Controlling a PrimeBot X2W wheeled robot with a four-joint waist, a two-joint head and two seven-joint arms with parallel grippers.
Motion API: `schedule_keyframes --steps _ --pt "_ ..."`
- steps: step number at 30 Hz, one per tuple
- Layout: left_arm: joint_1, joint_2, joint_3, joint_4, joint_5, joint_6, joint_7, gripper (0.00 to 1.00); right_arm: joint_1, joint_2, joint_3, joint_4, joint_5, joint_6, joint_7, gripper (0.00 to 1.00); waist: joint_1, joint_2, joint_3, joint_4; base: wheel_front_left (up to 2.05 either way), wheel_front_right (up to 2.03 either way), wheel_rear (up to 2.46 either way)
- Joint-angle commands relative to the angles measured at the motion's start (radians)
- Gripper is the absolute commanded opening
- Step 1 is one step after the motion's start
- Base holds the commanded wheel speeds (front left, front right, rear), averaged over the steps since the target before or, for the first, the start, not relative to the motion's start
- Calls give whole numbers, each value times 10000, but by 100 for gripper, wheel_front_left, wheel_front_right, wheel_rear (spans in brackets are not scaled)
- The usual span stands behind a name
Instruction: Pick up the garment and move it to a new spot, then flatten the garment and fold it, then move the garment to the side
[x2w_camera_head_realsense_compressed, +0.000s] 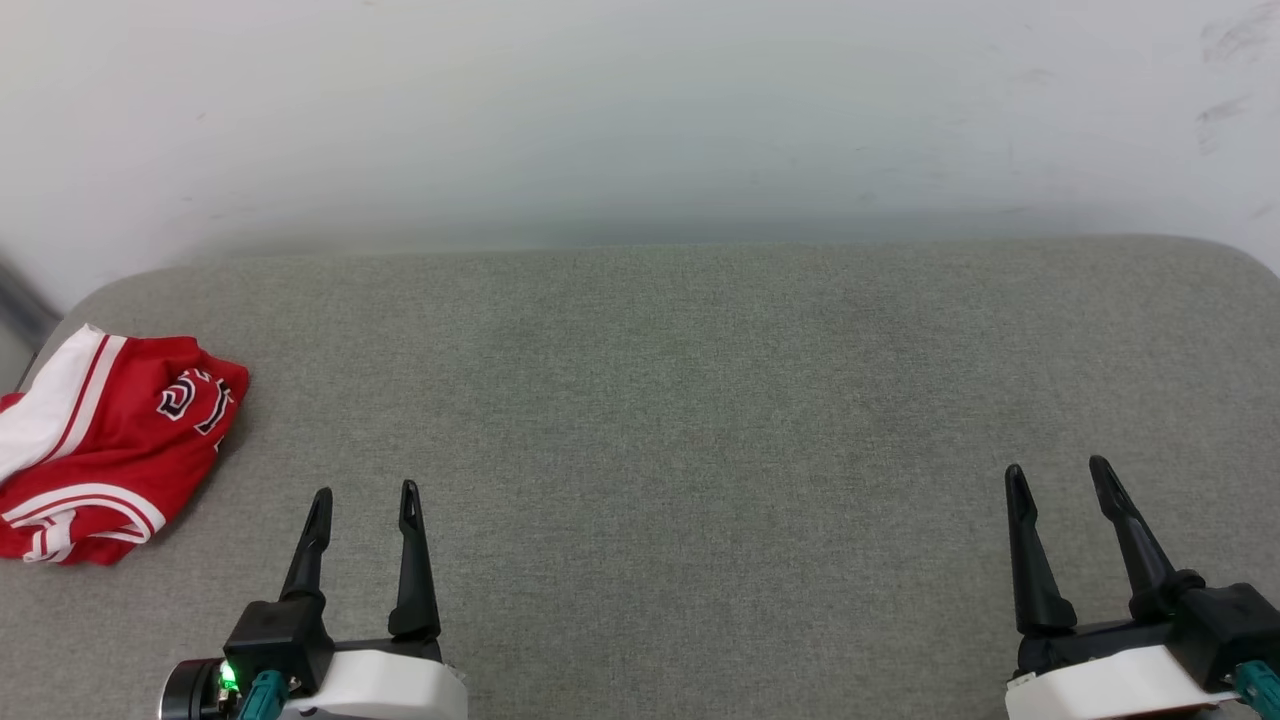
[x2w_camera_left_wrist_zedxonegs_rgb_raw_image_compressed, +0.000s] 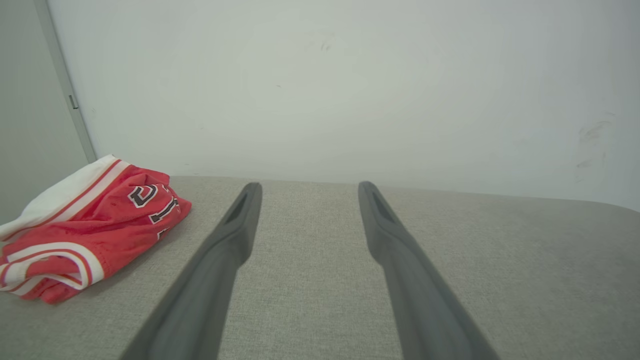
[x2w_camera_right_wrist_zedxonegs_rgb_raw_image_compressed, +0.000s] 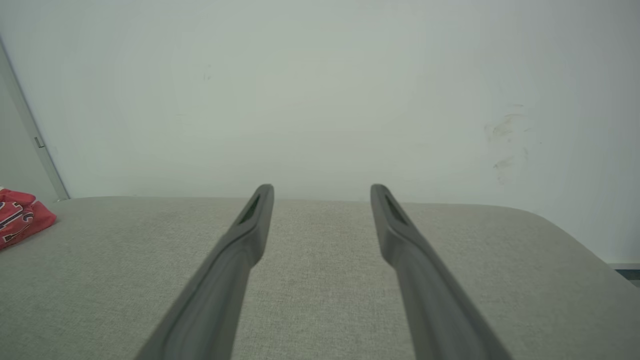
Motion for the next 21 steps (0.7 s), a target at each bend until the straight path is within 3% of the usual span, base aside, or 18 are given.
schedule_keyframes --steps 1,21 --pt "54 -11 26 33 -35 5 -28 100 98 27 -28 58 149 -3 -21 100 0 -1 5 -4 0 0 0" --pt "-128 -10 72 125 -50 84 -28 100 134 27 -103 78 341 -3 -21 100 0 -1 77 365 0 0 0"
